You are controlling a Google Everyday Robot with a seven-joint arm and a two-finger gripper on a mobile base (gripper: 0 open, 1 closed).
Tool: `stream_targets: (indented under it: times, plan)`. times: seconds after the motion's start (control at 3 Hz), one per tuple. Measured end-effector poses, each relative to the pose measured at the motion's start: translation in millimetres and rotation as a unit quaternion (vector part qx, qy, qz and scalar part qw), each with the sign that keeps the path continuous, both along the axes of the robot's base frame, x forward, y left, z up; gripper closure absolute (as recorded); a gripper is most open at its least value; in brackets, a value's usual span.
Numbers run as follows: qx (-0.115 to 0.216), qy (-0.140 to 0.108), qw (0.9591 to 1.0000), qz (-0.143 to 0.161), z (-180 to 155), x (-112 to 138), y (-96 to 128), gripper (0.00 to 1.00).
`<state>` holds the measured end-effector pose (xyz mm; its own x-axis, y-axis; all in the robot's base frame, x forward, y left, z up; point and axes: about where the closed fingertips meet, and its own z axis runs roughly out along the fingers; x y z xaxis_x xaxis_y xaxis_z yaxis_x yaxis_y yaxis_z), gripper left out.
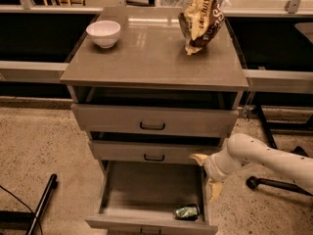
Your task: Pick green can from bottom drawer and place on counter
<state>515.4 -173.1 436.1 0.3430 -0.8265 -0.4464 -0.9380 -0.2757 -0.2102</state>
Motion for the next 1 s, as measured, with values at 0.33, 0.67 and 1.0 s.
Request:
stream_targets:
  times: [0.33, 0.67, 1.0]
  plan:
    - [0.002, 0.009, 0.9999, 0.006, -6.0, -0.5, 2.1, 0.0]
    - [-0.021, -0.003, 0.9996, 0.02, -50.1, 4.6, 2.5, 0.0]
    - [-0.042, -0.013, 0.9989, 0.017, -89.4, 10.4, 1.1, 0.0]
